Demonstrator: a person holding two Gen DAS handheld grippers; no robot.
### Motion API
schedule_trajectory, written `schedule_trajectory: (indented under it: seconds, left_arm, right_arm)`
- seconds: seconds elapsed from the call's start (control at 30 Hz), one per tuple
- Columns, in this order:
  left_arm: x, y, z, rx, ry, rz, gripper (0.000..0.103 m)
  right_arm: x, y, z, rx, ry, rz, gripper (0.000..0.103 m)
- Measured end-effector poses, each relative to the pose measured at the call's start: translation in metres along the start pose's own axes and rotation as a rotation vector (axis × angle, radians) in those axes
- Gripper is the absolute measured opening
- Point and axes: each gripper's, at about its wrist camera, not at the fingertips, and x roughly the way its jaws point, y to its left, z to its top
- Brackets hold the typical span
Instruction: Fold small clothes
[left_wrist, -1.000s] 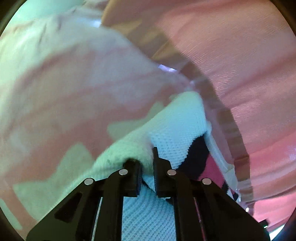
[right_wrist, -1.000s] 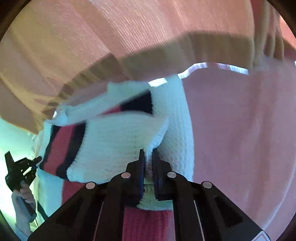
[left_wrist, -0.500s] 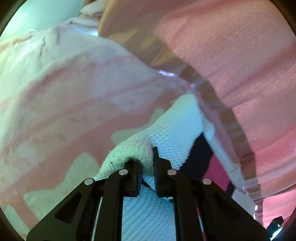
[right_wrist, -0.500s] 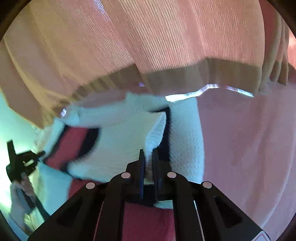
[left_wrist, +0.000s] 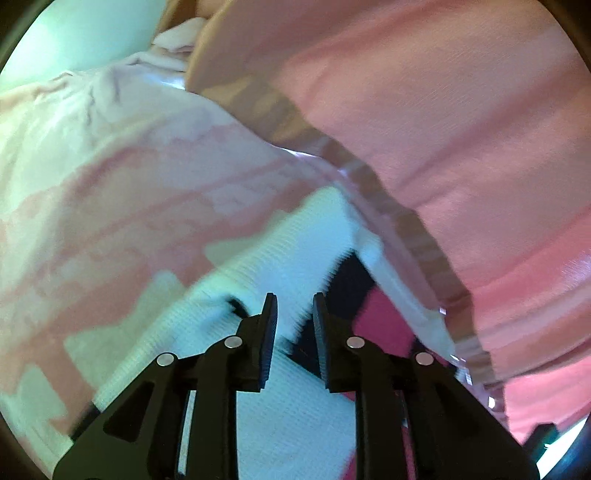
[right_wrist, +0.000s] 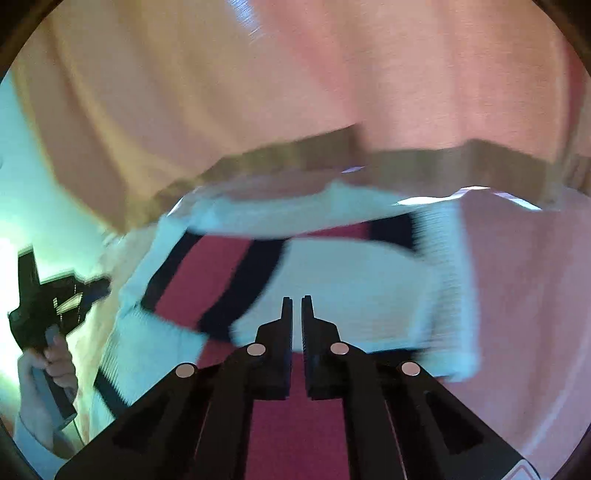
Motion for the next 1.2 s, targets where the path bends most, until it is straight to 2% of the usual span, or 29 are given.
schedule_trajectory:
  seconds: [0.03,0.13,0.23,0.37,0.43,0.5,0.57,0.6,0.63,0.67,0.73,0.8,0.83,0.87,0.9,0.97,1.0,1.03,1.07,1.13,1.17,1.2]
  left_arm:
    - [0.003,-0.010,-0.003,0.024,-0.001,-0.022,0.019]
    - [0.029,-0.041,-0.014,0.185,0.028,-0.040,0.019]
    - [0.071,-0.048,-0.020,0.199,0.110,-0.028,0.019]
    - [0.105,-0.050,-0.022,0.234,0.095,0.057,0.019]
    - [0.109,-0.047,-0.019,0.263,0.072,0.080,0.019]
    - [0.108,-0.036,-0.010,0.236,0.070,0.074,0.012]
    - [0.105,-0.022,-0.001,0.200,0.070,0.062,0.011]
    - [0.103,-0.019,0.000,0.207,0.065,0.066,0.011]
    - [0.102,-0.018,0.000,0.227,0.053,0.107,0.011]
    - [0.103,-0.017,0.000,0.236,0.051,0.113,0.011]
    - [0.105,-0.017,-0.001,0.247,0.046,0.122,0.011]
    - [0.103,-0.018,-0.001,0.252,0.045,0.133,0.011]
    - [0.105,-0.019,-0.001,0.254,0.047,0.135,0.011]
    - [0.104,-0.018,0.000,0.249,0.050,0.131,0.011]
    - [0.103,-0.017,0.000,0.246,0.053,0.125,0.011]
    - [0.098,-0.015,0.001,0.240,0.058,0.125,0.011]
    - [0.094,-0.013,0.002,0.242,0.053,0.136,0.012]
    - [0.086,-0.011,0.002,0.245,0.047,0.155,0.012]
    - [0.078,-0.010,0.001,0.245,0.045,0.162,0.013]
    - [0.053,-0.003,0.000,0.243,0.042,0.156,0.021]
    - [0.041,0.001,-0.001,0.243,0.039,0.146,0.029]
    - [0.028,0.006,-0.001,0.243,0.034,0.144,0.046]
  right_arm:
    - [0.013,0.013,-0.004,-0.035,0.025,0.007,0.004]
    - [0.039,0.032,-0.011,-0.074,0.067,0.029,0.004]
    - [0.061,0.047,-0.011,-0.096,0.069,0.057,0.004]
    - [0.089,0.058,-0.006,-0.071,0.065,0.090,0.004]
    - [0.107,0.046,-0.006,-0.089,0.104,0.008,0.000]
    - [0.095,0.011,-0.006,-0.086,0.084,-0.004,0.000]
    - [0.075,-0.032,-0.007,-0.029,0.063,-0.066,0.000]
    - [0.069,-0.048,-0.007,0.001,0.059,-0.094,0.000]
    - [0.059,-0.067,-0.004,0.065,0.052,-0.118,0.000]
    - [0.053,-0.073,-0.002,0.103,0.044,-0.127,0.000]
    - [0.052,-0.059,0.002,0.116,0.033,-0.108,0.002]
    - [0.064,-0.032,0.001,0.048,0.053,-0.082,0.000]
    - [0.073,-0.023,-0.002,-0.009,0.074,-0.113,0.000]
    - [0.080,-0.027,-0.005,-0.026,0.091,-0.154,0.000]
    - [0.079,-0.034,-0.007,-0.013,0.088,-0.144,0.000]
    - [0.057,-0.062,-0.011,0.031,0.053,-0.223,0.000]
    - [0.038,-0.075,-0.015,0.026,0.031,-0.334,0.000]
    - [0.026,-0.081,-0.018,0.036,0.025,-0.385,0.003]
    - [0.009,-0.089,-0.022,0.061,0.024,-0.402,0.004]
    - [-0.027,-0.091,-0.031,0.090,0.003,-0.342,0.006]
    - [-0.042,-0.085,-0.037,0.083,-0.011,-0.323,0.010]
    - [-0.057,-0.079,-0.046,0.073,-0.024,-0.309,0.023]
